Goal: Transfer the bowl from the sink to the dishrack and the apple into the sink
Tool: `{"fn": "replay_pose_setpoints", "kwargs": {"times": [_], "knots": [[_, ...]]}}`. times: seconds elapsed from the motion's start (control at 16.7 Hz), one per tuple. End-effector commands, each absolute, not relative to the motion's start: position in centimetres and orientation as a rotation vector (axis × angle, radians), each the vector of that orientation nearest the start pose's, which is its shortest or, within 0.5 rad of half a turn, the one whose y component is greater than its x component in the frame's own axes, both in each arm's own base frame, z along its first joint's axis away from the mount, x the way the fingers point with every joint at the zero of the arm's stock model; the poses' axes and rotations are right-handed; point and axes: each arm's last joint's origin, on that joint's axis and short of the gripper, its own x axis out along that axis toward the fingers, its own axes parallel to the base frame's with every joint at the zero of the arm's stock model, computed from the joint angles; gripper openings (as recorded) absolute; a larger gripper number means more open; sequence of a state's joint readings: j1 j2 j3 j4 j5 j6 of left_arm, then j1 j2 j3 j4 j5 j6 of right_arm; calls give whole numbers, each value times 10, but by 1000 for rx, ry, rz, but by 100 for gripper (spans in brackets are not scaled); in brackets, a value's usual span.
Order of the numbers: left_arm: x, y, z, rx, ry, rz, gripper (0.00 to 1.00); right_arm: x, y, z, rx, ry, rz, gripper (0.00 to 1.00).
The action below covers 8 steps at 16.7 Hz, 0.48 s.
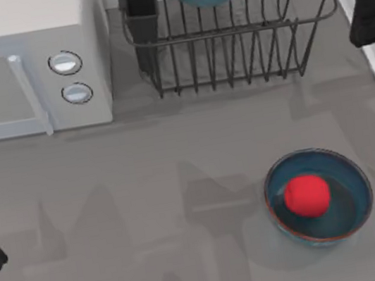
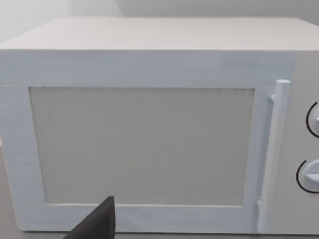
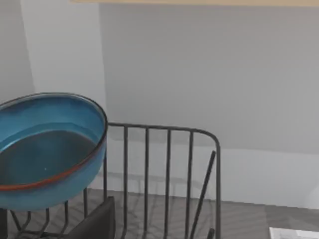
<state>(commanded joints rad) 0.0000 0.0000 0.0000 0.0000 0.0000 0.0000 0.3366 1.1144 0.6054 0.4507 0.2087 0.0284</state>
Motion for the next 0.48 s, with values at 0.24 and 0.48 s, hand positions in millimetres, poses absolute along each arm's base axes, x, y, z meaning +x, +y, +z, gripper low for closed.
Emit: {"fn": "replay_pose_setpoints", "kwargs": {"times": [0.24,0.48], "knots": [[106,-1,160,0,0,0,100,160,30,248,5,-37,121,100],[106,-1,160,0,0,0,100,118,9,207,-2,-61,71,100]]}}
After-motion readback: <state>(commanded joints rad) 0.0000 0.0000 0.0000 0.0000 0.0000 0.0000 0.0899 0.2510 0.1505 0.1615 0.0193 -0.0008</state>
